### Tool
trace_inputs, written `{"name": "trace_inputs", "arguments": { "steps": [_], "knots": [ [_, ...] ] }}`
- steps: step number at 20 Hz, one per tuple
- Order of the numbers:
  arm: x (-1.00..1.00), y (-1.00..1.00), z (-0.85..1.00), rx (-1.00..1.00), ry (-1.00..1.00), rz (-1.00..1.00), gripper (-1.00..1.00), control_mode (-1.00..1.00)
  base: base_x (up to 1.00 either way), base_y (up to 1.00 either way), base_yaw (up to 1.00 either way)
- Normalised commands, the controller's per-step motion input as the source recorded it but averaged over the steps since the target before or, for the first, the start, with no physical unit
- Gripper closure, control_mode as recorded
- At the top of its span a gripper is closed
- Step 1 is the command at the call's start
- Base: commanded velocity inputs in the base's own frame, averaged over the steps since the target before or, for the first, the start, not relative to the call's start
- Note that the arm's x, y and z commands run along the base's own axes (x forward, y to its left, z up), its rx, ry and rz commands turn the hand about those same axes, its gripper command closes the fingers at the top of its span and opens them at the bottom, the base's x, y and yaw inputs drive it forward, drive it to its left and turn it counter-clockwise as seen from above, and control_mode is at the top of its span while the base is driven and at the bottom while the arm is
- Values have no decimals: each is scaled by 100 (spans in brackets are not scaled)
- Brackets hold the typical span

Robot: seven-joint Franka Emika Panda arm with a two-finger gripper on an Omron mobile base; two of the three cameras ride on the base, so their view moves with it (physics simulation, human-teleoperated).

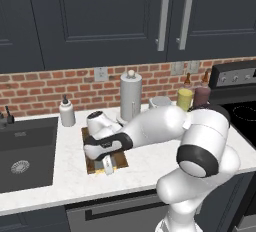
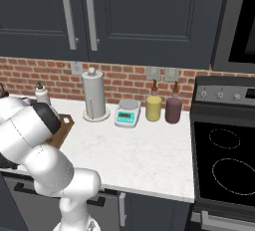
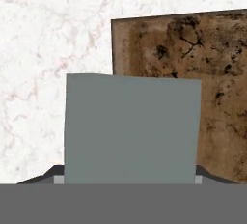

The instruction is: Pick up the sponge from the counter and clean the cutting board by briefly scrubbing or pressing down on the cutting board. Once finished, release the sponge.

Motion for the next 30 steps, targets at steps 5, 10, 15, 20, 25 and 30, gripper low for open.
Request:
{"name": "trace_inputs", "arguments": {
  "steps": [5, 10, 15, 20, 25, 30],
  "knots": [
    [43, 0, 0, 0, 0, 0, 100, -100, 0, 0, 0],
    [17, -2, 0, -1, 0, 0, 100, -100, 0, 0, 0],
    [-1, -21, -2, -16, 0, 1, 100, -100, 0, 0, 0],
    [-31, -48, -13, -7, -1, 7, 100, -100, 0, 0, 0],
    [-24, -66, -14, 0, 0, 6, 100, -100, 0, 0, 0],
    [-23, -75, -13, 0, 0, 6, 100, -100, 0, 0, 0]
  ]
}}
